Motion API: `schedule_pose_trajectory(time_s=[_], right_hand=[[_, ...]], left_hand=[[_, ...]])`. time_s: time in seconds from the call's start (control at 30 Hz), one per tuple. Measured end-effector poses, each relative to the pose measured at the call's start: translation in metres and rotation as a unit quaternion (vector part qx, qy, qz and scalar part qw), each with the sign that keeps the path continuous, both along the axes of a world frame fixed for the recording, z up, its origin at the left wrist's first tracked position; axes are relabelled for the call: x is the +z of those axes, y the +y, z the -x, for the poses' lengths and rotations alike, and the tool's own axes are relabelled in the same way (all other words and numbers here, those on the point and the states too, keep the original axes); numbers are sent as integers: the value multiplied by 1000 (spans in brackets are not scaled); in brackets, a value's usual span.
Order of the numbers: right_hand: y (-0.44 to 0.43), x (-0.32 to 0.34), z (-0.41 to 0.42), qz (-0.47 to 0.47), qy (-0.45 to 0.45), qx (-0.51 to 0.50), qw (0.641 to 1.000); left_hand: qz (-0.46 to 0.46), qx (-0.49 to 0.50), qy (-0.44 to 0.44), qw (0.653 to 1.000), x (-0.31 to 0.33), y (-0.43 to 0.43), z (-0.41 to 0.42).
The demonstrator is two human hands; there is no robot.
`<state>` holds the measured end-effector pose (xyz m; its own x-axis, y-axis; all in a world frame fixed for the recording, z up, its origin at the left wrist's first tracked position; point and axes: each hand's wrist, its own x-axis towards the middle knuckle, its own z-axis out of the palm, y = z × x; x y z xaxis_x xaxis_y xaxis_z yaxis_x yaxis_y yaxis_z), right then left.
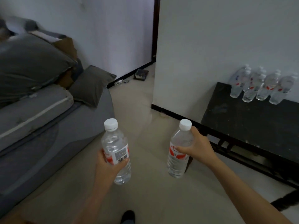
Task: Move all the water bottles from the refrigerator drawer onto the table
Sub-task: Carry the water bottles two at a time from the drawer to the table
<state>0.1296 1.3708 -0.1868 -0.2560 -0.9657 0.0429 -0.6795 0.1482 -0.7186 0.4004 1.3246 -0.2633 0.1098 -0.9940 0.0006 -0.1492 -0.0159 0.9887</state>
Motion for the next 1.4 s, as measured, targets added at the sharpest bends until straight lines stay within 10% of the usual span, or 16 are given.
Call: schedule_pose_trajectory(time_s=[0.4,1.4], right_hand=[[-140,0,14,-7,-45,-155,987],[-467,-44,284,-73,-64,-313,945]], left_hand=[[-2,-119,-3,993,1,-209,19],[-49,-240,-39,969,-48,-592,359]])
